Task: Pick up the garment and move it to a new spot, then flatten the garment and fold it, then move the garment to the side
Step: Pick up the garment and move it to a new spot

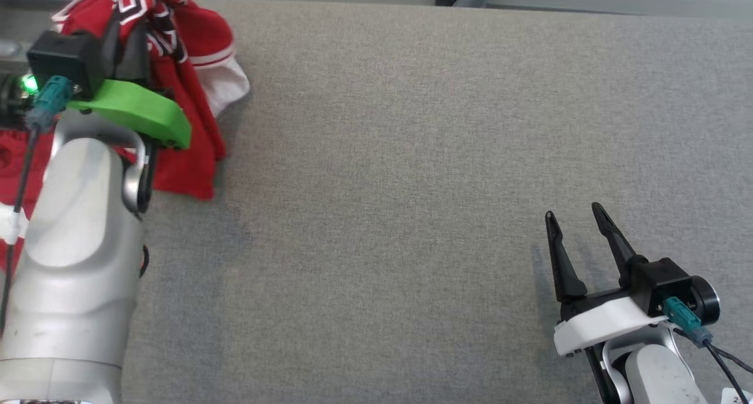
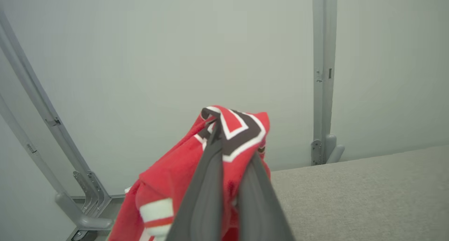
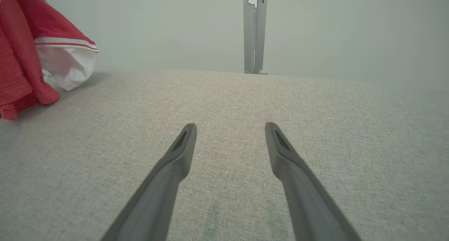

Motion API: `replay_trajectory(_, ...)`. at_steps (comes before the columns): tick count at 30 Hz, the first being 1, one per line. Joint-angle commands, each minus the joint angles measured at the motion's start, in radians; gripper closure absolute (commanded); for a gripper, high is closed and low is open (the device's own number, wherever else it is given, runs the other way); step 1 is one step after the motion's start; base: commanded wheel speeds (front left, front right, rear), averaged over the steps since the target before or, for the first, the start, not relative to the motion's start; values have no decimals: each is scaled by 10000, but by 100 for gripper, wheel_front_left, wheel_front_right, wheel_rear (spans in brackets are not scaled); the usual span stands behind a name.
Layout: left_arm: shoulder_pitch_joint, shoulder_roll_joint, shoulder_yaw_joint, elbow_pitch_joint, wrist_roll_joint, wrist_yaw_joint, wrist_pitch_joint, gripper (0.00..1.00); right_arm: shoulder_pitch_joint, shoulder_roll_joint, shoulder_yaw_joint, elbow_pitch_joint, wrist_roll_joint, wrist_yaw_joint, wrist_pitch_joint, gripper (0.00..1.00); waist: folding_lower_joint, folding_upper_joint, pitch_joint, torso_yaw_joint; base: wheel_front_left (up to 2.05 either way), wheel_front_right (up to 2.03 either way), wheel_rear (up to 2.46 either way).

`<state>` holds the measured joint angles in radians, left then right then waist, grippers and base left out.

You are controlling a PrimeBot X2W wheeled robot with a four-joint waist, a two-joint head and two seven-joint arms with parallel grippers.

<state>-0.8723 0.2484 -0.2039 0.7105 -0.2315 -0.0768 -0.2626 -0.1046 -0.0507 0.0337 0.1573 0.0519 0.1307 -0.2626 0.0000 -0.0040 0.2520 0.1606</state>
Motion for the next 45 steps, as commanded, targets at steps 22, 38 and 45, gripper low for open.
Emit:
replay_trajectory(22, 2365, -1810, -2845, -5555, -1866, -192, 3943, 100, 151, -7, 198, -66, 1088, 1, -36, 0, 0, 40, -474, -3290, 0, 0, 0)
replay_trajectory(38, 1147, -1674, -2696, 1308, -1541, -29, 1352, 100, -49, -7, 853, 76, 1504, 1, -36, 0, 0, 40, -171, -4672, 0, 0, 0)
replay_trajectory(45, 923, -1839, -2865, 2476, -1885, -373, 547, 0, 158, -9, 543, 74, 1331, 1, -36, 0, 0, 40, -430, -4406, 0, 0, 0)
